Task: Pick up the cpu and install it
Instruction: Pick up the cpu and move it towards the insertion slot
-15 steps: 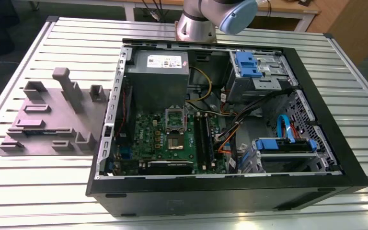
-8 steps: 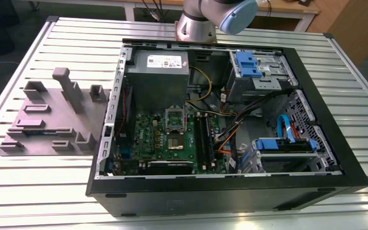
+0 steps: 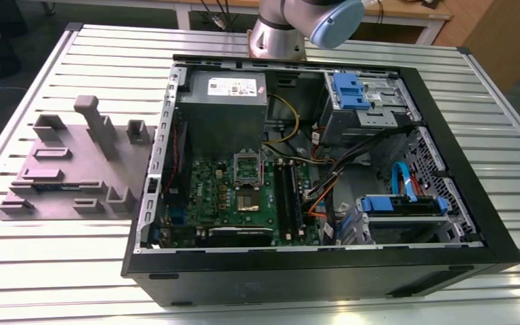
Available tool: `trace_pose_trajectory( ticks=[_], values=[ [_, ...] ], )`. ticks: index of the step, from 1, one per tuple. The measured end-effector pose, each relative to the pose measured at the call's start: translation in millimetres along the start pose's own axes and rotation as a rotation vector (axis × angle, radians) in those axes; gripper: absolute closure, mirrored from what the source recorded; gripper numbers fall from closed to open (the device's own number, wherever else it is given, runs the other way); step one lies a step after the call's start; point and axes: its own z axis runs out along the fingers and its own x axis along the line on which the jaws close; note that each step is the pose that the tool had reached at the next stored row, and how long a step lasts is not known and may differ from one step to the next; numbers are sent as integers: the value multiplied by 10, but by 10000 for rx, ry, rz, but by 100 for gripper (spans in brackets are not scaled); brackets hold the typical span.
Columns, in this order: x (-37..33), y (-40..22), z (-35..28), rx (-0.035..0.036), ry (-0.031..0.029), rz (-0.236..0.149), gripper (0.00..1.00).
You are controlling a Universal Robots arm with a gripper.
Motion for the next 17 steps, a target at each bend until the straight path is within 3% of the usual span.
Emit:
trace_pose_trajectory(
  ticks=[17],
  values=[
    [-75, 1, -1, 0, 0, 1, 53]
  ],
)
